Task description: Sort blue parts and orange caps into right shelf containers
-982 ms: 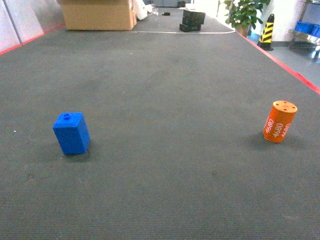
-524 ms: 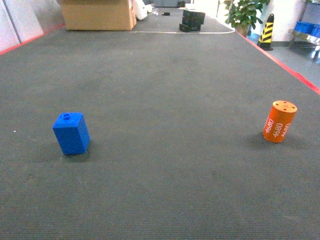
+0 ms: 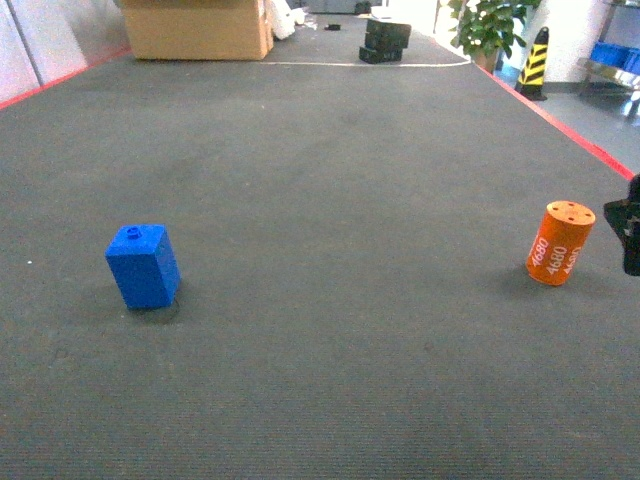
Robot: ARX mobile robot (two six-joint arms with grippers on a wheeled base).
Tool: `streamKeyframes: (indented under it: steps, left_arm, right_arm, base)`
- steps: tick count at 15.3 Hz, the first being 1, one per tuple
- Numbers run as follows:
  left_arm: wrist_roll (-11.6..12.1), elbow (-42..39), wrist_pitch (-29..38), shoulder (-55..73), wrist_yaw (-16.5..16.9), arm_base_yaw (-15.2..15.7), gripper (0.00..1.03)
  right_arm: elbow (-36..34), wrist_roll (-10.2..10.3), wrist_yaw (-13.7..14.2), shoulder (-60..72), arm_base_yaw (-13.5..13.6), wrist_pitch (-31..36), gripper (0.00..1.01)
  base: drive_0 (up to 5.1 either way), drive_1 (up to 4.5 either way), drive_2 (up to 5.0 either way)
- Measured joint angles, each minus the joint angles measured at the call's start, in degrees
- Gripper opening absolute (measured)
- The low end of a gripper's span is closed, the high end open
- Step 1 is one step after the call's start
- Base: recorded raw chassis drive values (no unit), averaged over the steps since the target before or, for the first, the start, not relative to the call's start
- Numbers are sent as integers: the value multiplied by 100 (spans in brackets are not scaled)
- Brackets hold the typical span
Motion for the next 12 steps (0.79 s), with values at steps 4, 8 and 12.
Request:
streamKeyframes:
  steps: [4,8,12]
  left_arm:
    - [0,-2,-2,0,0,0,98]
    - [0,-2,-2,0,0,0,98]
    - [0,0,-2,0,0,0,98]
  right_arm:
    - [1650,153,490,1377,72,-737,98]
    - [2524,323,730,2105,214,-1246,98]
    - [3040,518,739,2889,264,-1443,85]
  base:
    - [0,0,0]
    - [0,0,0]
    - [0,0,0]
